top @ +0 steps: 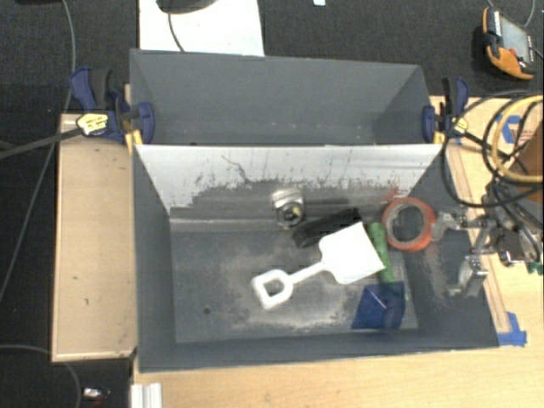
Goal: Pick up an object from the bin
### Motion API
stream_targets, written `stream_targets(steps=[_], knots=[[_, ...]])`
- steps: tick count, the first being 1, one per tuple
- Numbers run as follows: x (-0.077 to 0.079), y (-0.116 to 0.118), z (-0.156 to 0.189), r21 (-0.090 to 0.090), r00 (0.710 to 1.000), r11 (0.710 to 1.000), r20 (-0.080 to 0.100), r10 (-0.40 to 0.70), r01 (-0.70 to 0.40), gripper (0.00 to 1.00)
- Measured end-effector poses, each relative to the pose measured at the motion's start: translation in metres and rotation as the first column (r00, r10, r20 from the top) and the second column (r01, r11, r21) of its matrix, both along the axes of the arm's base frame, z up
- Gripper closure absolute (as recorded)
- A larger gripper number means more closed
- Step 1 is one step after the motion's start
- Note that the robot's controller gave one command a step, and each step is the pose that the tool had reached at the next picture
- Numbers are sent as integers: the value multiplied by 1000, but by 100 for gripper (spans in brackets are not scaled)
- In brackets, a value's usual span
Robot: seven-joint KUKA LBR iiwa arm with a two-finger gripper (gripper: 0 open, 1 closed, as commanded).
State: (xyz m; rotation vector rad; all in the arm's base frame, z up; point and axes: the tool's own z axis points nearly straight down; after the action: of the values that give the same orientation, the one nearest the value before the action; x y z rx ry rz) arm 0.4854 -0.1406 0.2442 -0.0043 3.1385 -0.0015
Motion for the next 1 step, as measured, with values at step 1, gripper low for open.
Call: stream_targets(steps=[1], knots=[[-7,52,-157,-2,984,984,5,179,-179,0]])
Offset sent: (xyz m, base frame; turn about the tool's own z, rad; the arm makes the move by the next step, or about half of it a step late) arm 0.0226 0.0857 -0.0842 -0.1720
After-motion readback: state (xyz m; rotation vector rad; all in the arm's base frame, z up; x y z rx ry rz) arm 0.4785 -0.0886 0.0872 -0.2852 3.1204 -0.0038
